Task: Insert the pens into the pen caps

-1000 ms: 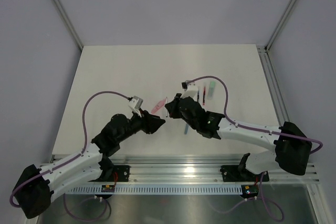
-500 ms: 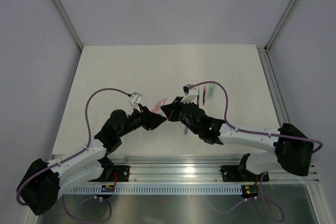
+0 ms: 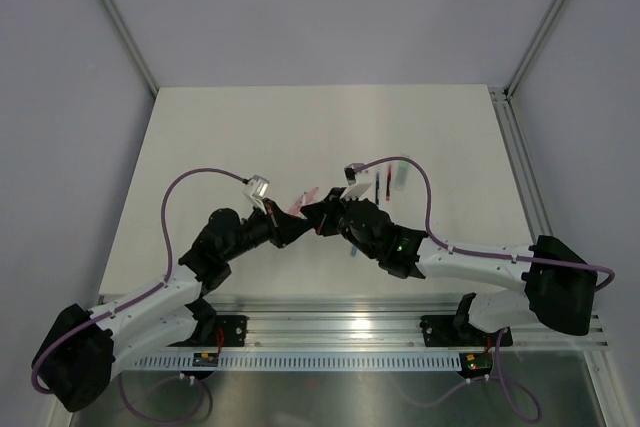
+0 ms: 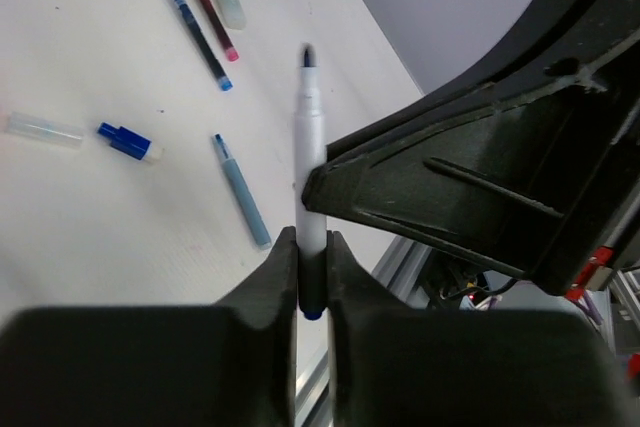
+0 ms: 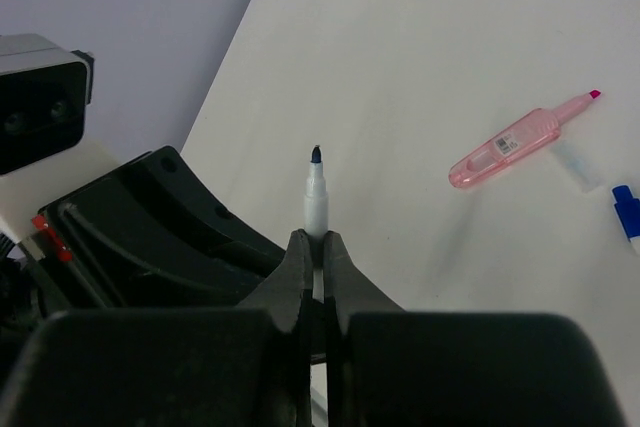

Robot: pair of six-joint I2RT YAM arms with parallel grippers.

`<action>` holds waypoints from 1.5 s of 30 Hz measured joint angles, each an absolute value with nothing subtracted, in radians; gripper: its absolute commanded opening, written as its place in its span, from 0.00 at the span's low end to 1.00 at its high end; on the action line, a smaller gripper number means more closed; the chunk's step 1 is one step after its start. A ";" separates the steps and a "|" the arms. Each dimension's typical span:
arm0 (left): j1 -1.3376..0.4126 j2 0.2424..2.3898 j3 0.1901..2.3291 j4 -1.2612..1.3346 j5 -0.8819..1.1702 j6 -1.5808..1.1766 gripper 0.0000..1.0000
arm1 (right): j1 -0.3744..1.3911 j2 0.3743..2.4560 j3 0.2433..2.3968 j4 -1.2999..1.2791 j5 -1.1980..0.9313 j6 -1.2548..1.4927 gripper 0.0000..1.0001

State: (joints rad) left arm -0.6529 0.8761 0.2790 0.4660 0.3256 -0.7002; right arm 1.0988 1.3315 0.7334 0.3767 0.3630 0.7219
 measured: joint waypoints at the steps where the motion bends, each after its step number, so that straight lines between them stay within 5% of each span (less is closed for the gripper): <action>1: -0.651 0.876 0.278 0.461 0.326 -0.701 0.00 | 1.099 1.330 0.733 0.377 0.363 0.721 0.00; 5: -0.649 0.870 0.278 0.453 0.329 -0.698 0.00 | 1.100 1.329 0.731 0.377 0.361 0.720 0.03; 10: -0.649 0.857 0.278 0.441 0.329 -0.690 0.00 | 1.101 1.314 0.731 0.352 0.352 0.715 0.36; 14: -0.649 0.831 0.278 0.426 0.302 -0.679 0.00 | 1.102 1.276 0.743 0.259 0.349 0.693 0.43; 26: -0.649 0.725 0.278 0.327 0.177 -0.651 0.00 | 1.010 1.222 0.734 0.088 0.293 0.709 0.11; 45: -0.649 0.728 0.278 0.306 0.172 -0.645 0.00 | 0.832 1.740 0.947 -0.018 0.163 0.715 0.08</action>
